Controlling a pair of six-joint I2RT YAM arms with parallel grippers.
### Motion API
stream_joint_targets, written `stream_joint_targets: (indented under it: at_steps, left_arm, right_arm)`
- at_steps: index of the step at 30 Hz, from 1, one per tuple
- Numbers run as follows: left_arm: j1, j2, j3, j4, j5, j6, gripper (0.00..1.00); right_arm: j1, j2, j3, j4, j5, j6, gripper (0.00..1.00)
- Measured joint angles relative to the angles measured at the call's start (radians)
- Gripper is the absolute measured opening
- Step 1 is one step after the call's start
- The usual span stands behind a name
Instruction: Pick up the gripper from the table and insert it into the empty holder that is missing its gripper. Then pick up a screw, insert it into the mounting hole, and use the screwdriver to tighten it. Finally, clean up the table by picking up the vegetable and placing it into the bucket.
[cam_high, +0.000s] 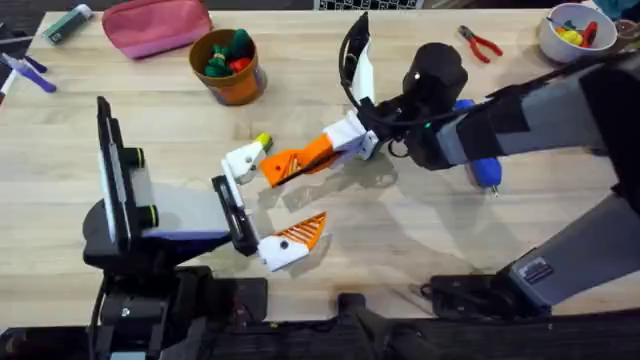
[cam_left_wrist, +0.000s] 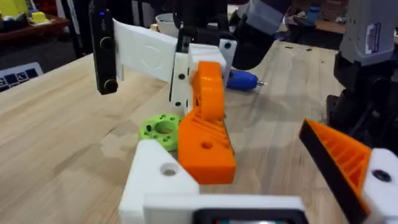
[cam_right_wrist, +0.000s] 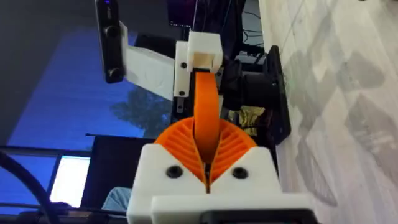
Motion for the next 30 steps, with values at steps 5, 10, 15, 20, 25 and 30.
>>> stream_joint_targets:
  at_steps: [5, 10, 15, 20, 25, 30]
  left_arm:
    - [0.000, 0.000, 0.000, 0.000, 0.000, 0.000, 0.985]
    - [0.000, 0.000, 0.000, 0.000, 0.000, 0.000, 0.985]
    - [0.000, 0.000, 0.000, 0.000, 0.000, 0.000, 0.985]
    - [0.000, 0.000, 0.000, 0.000, 0.000, 0.000, 0.985]
    - [0.000, 0.000, 0.000, 0.000, 0.000, 0.000, 0.985]
    - [0.000, 0.000, 0.000, 0.000, 0.000, 0.000, 0.985]
  right_arm:
    - [0.006, 0.000, 0.000, 0.003, 0.000, -0.004, 0.010]
    - [0.011, 0.000, 0.003, 0.004, 0.000, -0.008, 0.010]
    - [0.011, 0.000, 0.018, 0.004, 0.000, -0.011, 0.010]
    - [0.011, 0.000, 0.026, 0.000, 0.000, -0.015, 0.010]
    - [0.012, 0.000, 0.028, -0.006, 0.000, -0.014, 0.010]
    - [0.013, 0.000, 0.028, -0.006, 0.000, -0.010, 0.010]
